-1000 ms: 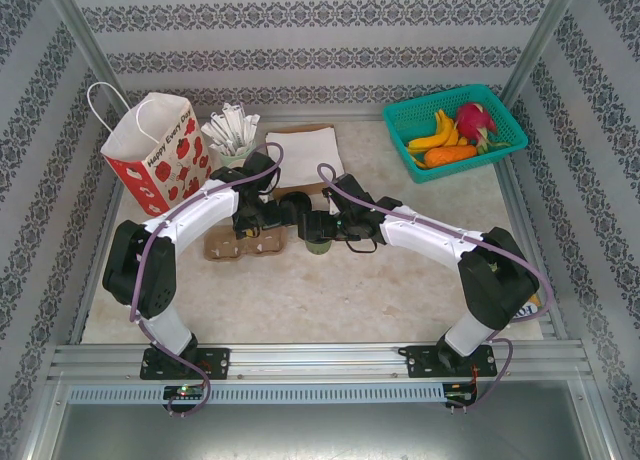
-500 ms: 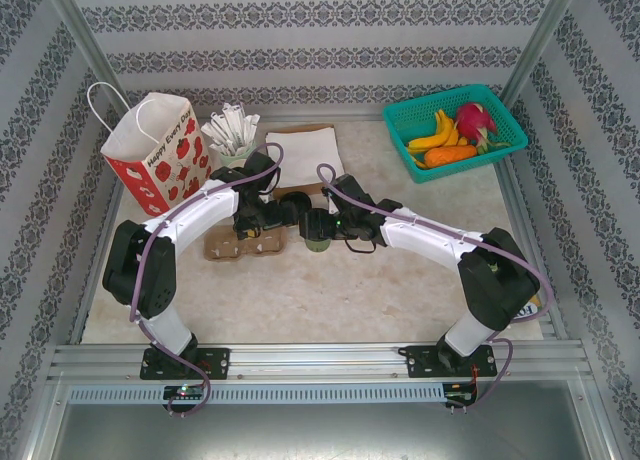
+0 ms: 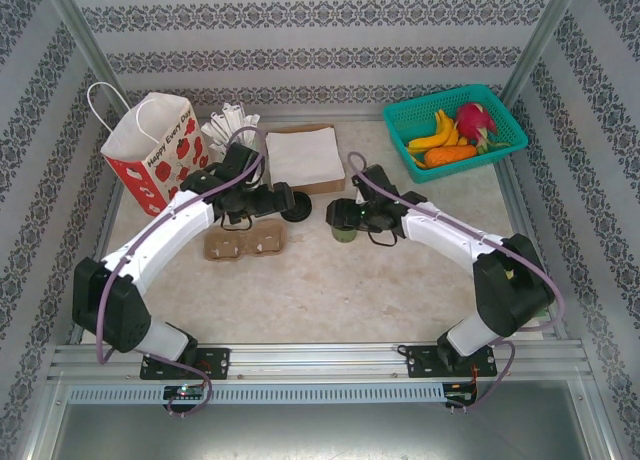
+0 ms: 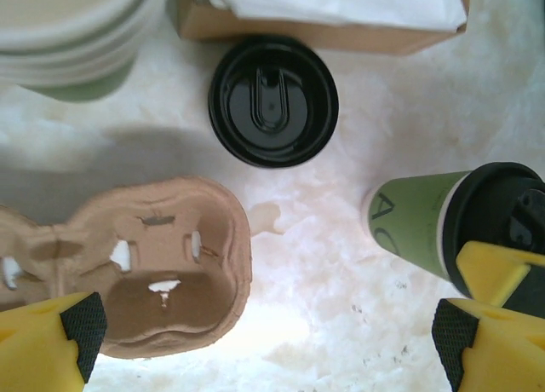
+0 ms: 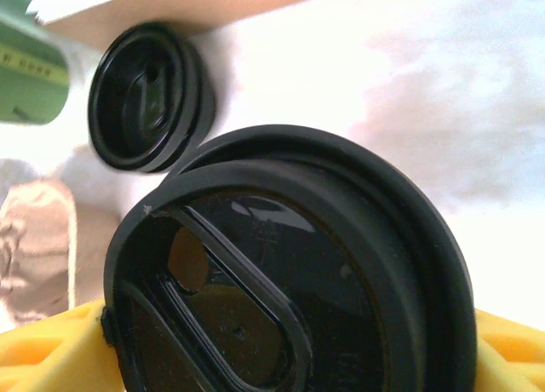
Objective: Pack the takeout coffee
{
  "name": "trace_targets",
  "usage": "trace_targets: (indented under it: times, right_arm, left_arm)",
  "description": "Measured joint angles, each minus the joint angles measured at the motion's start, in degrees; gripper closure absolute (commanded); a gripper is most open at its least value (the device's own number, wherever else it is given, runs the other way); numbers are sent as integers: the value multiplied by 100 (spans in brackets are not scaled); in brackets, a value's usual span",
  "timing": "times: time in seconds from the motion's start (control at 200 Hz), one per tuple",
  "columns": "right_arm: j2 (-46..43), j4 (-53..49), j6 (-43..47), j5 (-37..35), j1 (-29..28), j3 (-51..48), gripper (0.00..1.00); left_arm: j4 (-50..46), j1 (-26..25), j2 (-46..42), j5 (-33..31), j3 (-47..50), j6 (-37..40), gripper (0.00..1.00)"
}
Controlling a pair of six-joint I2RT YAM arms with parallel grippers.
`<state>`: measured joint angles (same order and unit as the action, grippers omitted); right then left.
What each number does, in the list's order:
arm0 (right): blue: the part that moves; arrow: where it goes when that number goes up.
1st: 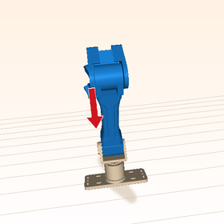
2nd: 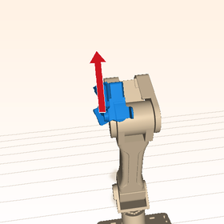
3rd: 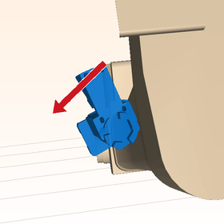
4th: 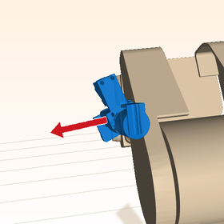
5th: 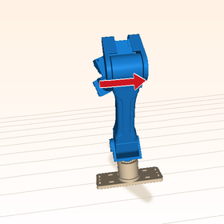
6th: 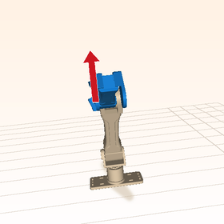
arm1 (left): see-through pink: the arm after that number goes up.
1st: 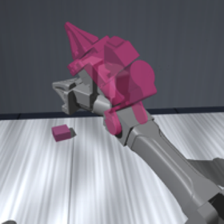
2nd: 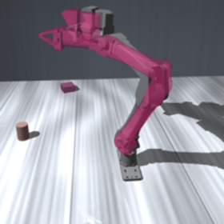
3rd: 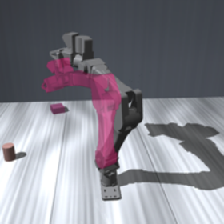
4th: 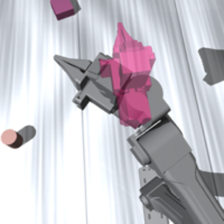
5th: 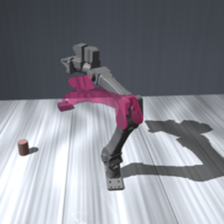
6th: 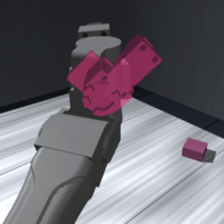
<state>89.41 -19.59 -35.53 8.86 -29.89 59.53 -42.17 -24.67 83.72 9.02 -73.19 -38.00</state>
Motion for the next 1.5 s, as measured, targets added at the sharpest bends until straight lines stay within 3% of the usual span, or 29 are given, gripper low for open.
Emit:
trace_targets:
  times: [0.28, 0.635, 1.164, 1.499]
  right_arm:
    - [669, -22, 151, -50, 737, 717, 23]
    - [1910, -7, 275, -50, 1397, 2164, 23]
    - [3167, -251, 289, 131, 1438, 3858, 19]
    - [3558, -590, 232, 120, 1438, 4505, 8]
  left_arm:
    - [-44, 286, -452, -656, 391, -13, 1]
    - [-111, 848, -1174, -975, 1178, -133, 1]
    - [-107, 1255, -1394, -951, 1661, -133, 0]
    - [-87, 1451, -1392, -852, 1897, -133, 0]
